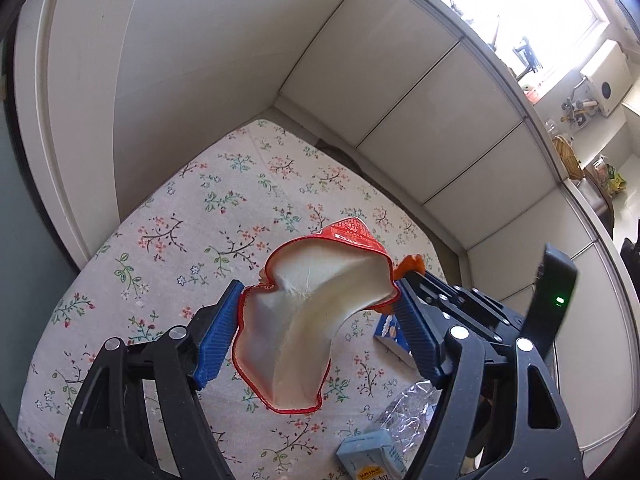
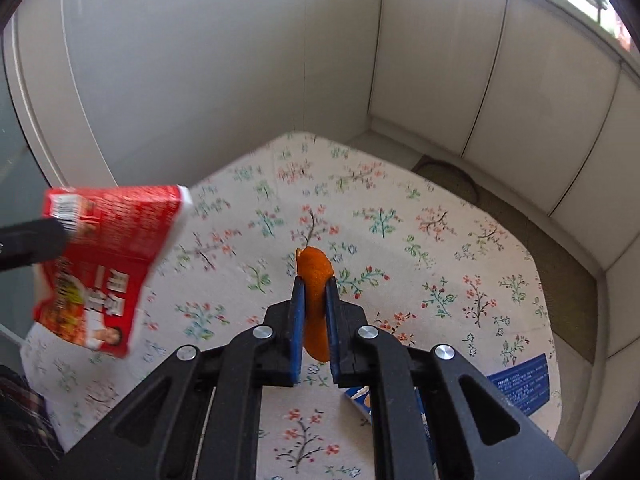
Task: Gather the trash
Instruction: 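Grasp the second orange snack with the right tool while the left tool holds the bag, then carry both items to the bin and open the right tool to drop the snack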
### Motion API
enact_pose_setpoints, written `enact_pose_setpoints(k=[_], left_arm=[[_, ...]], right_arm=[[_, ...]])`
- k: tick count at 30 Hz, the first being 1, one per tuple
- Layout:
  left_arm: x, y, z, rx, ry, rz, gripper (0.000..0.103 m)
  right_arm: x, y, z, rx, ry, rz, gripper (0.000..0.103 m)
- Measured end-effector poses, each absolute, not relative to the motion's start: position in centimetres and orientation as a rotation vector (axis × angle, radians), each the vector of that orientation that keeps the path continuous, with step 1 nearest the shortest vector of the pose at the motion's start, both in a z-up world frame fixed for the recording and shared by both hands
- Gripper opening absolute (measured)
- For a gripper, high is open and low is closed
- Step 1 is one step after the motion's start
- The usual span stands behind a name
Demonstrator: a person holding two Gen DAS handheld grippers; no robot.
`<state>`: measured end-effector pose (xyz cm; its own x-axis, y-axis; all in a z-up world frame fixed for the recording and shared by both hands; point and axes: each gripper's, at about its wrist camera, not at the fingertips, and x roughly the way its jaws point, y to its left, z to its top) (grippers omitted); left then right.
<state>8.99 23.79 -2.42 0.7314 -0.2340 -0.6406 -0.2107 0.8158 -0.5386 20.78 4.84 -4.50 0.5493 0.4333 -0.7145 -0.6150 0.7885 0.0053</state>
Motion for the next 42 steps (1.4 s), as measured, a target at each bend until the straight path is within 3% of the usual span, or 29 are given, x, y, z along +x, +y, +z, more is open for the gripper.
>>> enact_pose_setpoints(k=[21, 42], left_arm=[[6.0, 19.5, 1.6, -0.622, 0.594, -0.058, 0.071], [6.1, 5.1, 4.2, -0.44, 0.601, -0.209, 0.072]], right_arm=[[13.1, -3.4, 1.9, -0.062, 0.552, 0.551, 0.01], [8.3, -20.9, 3.4, 0.084, 0.497, 0.319, 0.01]])
